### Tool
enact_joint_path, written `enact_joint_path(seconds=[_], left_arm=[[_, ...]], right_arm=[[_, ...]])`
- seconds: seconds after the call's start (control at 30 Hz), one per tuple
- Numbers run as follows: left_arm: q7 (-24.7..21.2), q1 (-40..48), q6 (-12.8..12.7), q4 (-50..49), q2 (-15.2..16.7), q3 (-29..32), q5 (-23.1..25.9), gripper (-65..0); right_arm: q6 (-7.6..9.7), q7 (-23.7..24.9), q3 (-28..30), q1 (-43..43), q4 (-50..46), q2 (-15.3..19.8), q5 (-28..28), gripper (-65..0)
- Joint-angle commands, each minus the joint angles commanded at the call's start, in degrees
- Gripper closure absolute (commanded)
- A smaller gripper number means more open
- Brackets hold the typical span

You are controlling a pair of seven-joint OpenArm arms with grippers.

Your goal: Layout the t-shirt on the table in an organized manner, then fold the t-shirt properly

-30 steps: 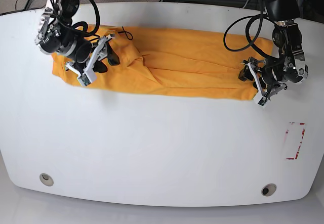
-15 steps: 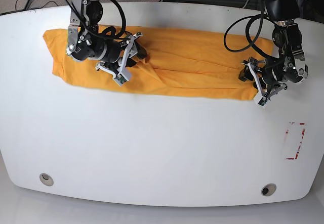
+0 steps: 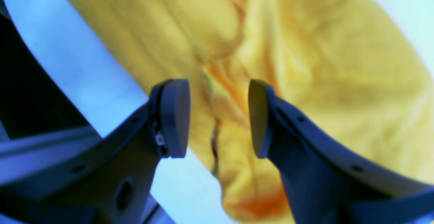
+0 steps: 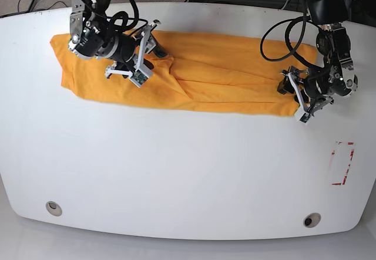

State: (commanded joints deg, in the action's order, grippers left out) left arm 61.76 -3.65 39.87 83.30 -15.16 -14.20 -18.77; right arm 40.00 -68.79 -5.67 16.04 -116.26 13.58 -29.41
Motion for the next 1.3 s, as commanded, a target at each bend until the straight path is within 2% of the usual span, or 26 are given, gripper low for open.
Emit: enact_joint_path(seconds=[0.27,0.57,0.7,1.0,1.17,1.3], left_arm=[[0.0,-0.4,0.0,0.0,0.0,0.0,0.1,-35.1],[0.0,-0.4,0.0,-0.1,0.0,0.0,0.2,-35.1],[0.0,-0.4,0.0,-0.1,0.0,0.0,0.2,-35.1],[0.0,-0.4,0.0,-0.1,0.0,0.0,0.2,-35.1],[0.0,-0.4,0.0,0.0,0.0,0.0,0.0,-35.1],[0.0,-0.4,0.1,0.2,0.0,0.0,-0.1,-35.1]], right_arm=[[0.00,0.3,-8.6,2.0,2.3,0.9,0.4,-26.3],[0.00,0.4,-11.5,4.6,4.9,5.7,0.2,-26.2],[0.00,0.4,-14.2,7.7,3.5,6.5,-0.2,-26.2],[0.00,0.3,-15.1,12.8,0.3,6.2,-1.3,-26.2],[0.00,0.3,-17.1,11.0,0.4,6.0,-7.0,-26.2],[0.00,0.3,-20.7,6.7,0.4,3.7,-9.8,-26.2]])
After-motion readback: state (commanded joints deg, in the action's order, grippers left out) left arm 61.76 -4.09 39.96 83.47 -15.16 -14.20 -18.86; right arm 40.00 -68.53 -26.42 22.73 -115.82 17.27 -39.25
